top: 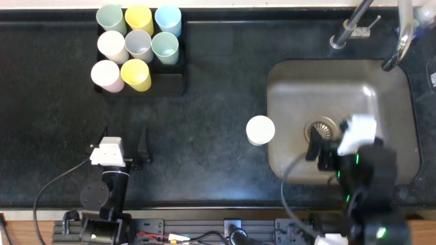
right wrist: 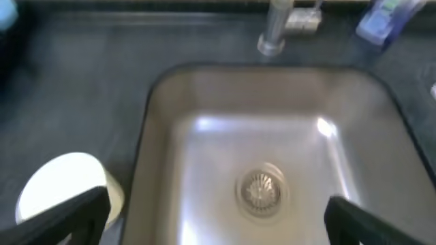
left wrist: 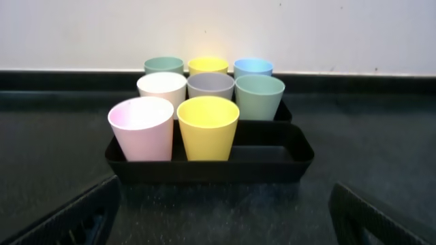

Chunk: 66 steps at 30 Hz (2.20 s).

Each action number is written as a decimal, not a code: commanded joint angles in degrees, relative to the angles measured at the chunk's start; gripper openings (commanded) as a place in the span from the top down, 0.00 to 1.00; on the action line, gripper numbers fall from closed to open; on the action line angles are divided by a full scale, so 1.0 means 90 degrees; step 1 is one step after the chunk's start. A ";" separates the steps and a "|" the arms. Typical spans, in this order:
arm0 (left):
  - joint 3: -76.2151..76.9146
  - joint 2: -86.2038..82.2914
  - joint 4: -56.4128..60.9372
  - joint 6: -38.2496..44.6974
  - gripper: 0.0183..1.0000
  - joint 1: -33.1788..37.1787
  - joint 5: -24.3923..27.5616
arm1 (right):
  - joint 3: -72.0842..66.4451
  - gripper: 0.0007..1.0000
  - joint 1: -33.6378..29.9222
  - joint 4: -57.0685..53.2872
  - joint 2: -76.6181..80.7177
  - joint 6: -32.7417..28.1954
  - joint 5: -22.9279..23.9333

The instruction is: Store Cups

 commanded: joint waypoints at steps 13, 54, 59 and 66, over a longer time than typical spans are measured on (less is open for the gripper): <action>-0.0029 -0.0053 -0.0002 0.0136 0.00 -0.0007 0.0078 | 0.2361 0.00 0.1685 -0.2152 0.4784 -0.1545 -0.0321; -0.0029 -0.0053 -0.0002 0.0136 0.00 -0.0005 0.0078 | 0.3827 0.96 0.1664 -0.2113 0.6963 -0.1729 -0.0945; -0.0029 -0.0053 -0.0002 0.0136 0.00 -0.0005 0.0075 | 0.6555 0.96 0.2171 -0.3019 0.7014 -0.1362 -0.0845; -0.0029 -0.0053 -0.0002 0.0136 0.00 -0.0005 0.0078 | 1.0460 0.96 0.3116 -0.3832 0.8901 -0.1236 -0.0823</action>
